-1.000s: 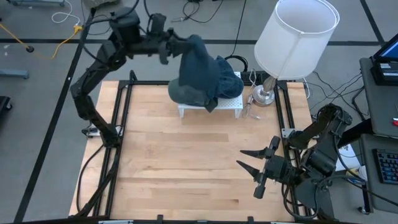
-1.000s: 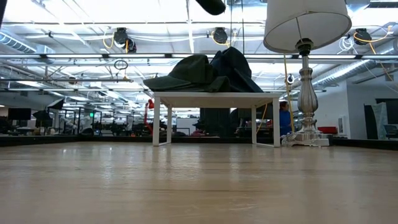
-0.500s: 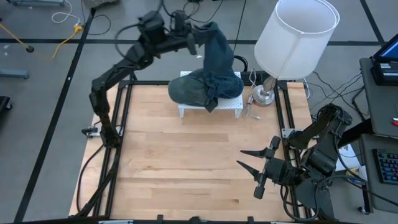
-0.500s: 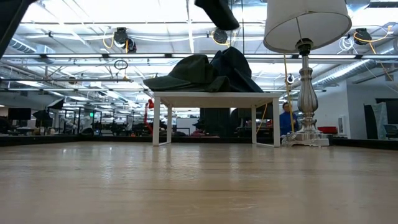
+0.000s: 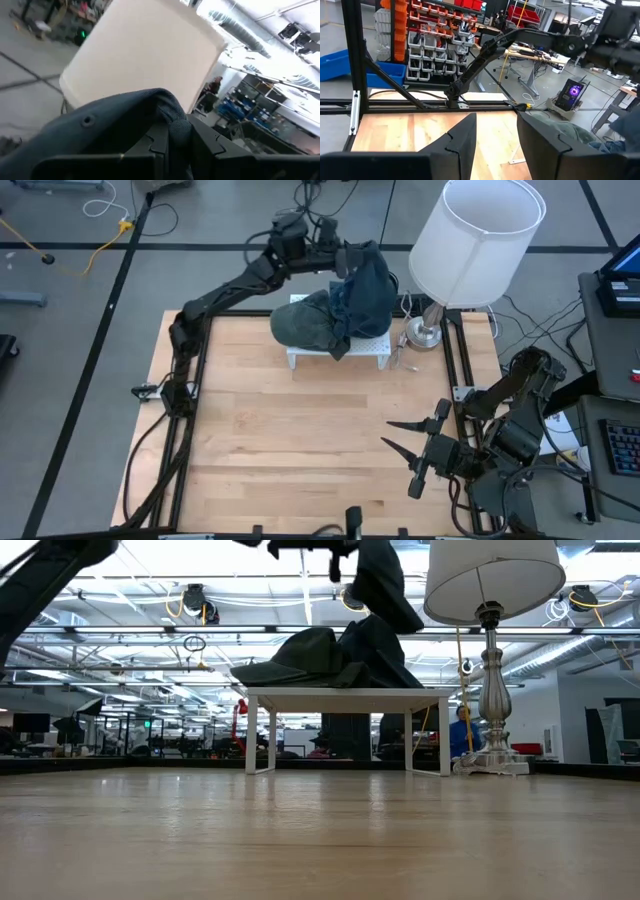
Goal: Pick & Place hat
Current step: Stack the blue cap on top of the gray blue on the shelf, then return to Home Position
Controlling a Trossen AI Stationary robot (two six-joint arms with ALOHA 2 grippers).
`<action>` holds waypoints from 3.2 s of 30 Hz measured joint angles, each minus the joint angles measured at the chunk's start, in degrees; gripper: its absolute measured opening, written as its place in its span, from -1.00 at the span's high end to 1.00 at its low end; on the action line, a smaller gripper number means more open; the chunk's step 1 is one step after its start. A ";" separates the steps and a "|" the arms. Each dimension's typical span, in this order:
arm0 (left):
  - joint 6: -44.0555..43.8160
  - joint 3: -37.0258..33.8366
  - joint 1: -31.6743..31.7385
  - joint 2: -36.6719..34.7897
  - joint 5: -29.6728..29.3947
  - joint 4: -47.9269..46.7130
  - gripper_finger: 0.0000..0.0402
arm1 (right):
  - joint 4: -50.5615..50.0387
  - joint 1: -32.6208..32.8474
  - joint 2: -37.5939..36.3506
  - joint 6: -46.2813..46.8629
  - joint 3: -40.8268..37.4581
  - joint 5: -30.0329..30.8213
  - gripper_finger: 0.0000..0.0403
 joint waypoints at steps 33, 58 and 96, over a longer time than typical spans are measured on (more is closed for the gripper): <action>0.75 -9.20 3.01 3.43 -1.62 -20.34 0.80 | -2.34 0.00 0.00 0.04 -0.04 0.02 0.36; 7.38 -9.16 0.87 1.66 -13.10 -37.28 0.56 | -1.00 -2.36 -0.13 0.42 -4.28 0.04 0.36; 32.82 -9.21 -0.96 -18.16 -8.55 -66.36 0.27 | -1.47 -4.06 -0.26 0.47 -4.31 0.04 0.36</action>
